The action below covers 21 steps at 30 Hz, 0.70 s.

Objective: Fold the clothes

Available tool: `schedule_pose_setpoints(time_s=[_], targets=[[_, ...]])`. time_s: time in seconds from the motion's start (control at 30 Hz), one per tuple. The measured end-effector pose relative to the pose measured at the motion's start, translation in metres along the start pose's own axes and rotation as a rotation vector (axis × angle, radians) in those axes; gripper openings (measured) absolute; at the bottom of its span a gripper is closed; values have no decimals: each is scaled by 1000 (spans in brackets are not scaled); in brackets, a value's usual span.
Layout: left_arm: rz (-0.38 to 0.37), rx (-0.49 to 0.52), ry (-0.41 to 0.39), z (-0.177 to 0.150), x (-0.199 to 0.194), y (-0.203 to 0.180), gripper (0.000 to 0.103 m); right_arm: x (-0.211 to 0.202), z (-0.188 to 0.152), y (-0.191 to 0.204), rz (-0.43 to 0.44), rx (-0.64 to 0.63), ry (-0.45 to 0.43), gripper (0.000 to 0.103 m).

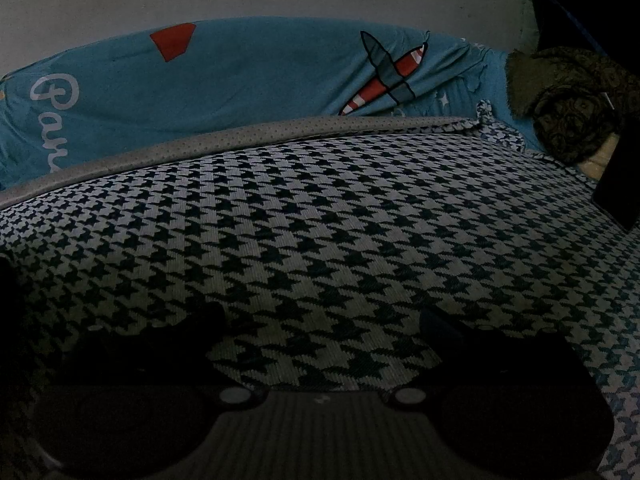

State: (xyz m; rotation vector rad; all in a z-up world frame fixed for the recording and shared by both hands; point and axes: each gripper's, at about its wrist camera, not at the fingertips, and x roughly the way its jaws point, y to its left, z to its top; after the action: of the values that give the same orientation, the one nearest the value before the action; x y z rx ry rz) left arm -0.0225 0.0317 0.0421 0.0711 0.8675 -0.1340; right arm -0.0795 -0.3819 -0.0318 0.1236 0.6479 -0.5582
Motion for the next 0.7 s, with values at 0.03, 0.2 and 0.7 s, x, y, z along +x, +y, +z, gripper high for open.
schedule_pose_setpoints(time_s=[0.03,0.2,0.7], targets=[[-3,7,3,0,2,-2,103,0,0,0,0,0,0,103],[-15,61,7,-3,10,-18,103,0,0,0,1,0,0,103],[-17,56,68,-2,29,-36,103,1,0,0,1,0,-1,103]])
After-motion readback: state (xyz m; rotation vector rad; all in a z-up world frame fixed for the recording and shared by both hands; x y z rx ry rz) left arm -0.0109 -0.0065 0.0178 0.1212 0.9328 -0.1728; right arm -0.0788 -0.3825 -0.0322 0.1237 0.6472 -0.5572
